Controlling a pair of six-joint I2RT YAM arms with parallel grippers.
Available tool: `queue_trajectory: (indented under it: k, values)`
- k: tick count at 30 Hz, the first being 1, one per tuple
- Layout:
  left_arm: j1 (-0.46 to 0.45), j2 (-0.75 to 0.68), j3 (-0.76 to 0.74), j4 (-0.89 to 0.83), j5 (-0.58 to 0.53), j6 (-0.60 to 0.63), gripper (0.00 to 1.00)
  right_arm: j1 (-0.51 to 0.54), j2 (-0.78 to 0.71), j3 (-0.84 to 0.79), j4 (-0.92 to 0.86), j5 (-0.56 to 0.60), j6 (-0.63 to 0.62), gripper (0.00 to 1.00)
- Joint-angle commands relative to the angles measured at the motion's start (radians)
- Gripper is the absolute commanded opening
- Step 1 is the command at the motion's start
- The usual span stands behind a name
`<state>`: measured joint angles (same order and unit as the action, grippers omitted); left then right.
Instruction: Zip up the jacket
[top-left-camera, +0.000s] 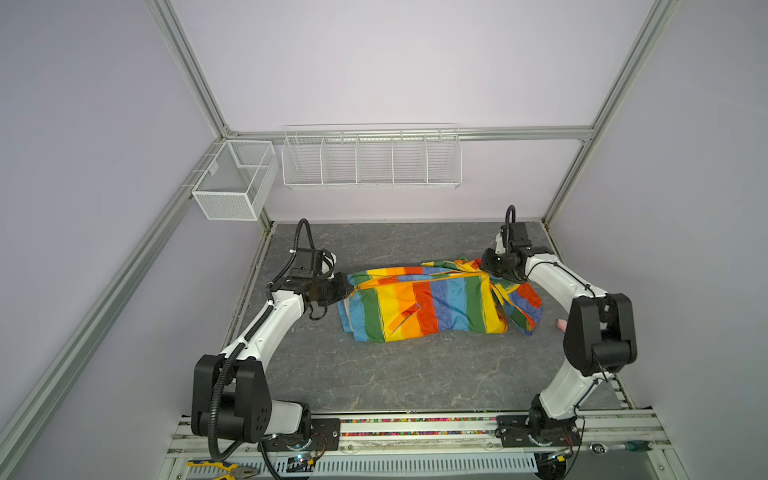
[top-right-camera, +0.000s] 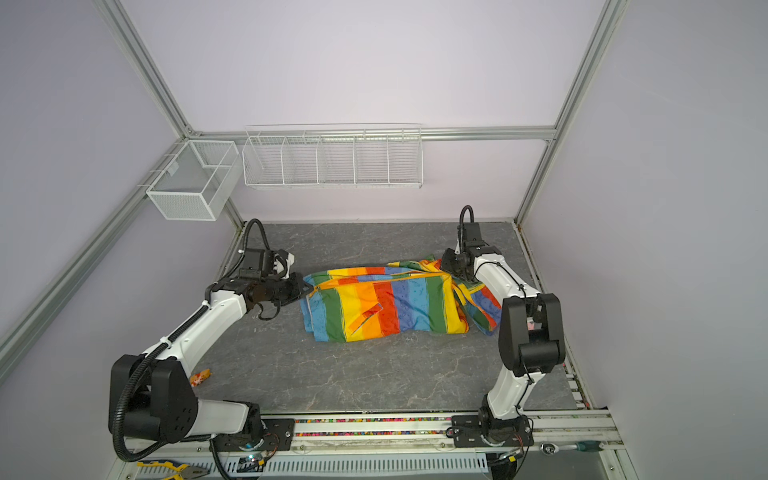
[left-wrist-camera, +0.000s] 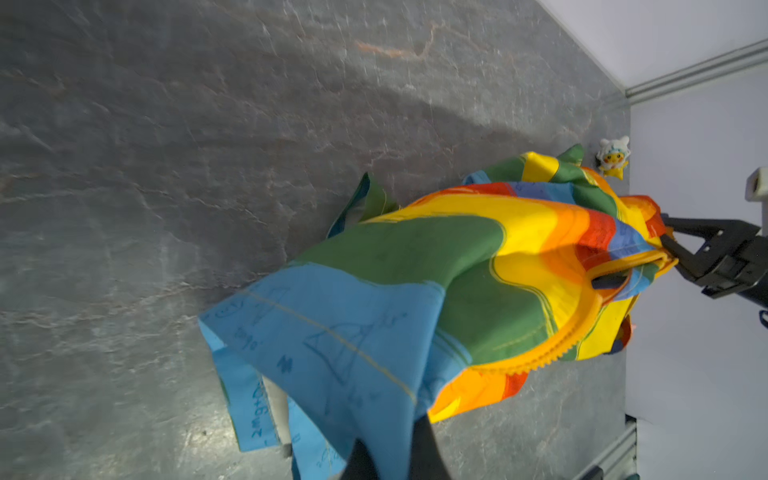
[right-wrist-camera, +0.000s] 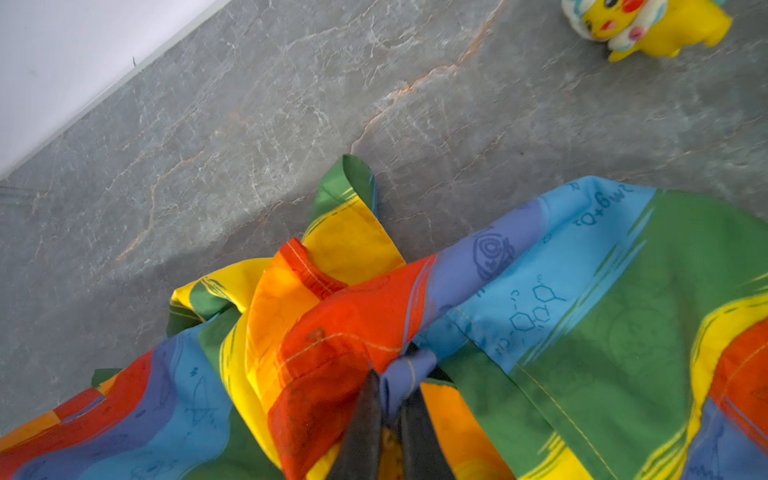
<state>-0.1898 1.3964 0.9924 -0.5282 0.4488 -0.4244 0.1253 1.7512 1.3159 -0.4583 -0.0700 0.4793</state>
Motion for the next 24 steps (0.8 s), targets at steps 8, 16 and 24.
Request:
queue_trajectory:
  k: [8,16,24]
  values:
    - [0.015,0.056,-0.015,0.012,0.121,0.004,0.00,-0.036,0.066,0.020,-0.020,0.002,-0.050,0.31]
    - [0.015,0.057,0.009,-0.026,0.116,0.022,0.00,-0.035,-0.021,0.022,-0.020,0.017,-0.053,0.64]
    - [0.015,0.058,-0.001,-0.018,0.128,0.022,0.00,-0.012,-0.053,0.029,-0.033,0.014,-0.050,0.64]
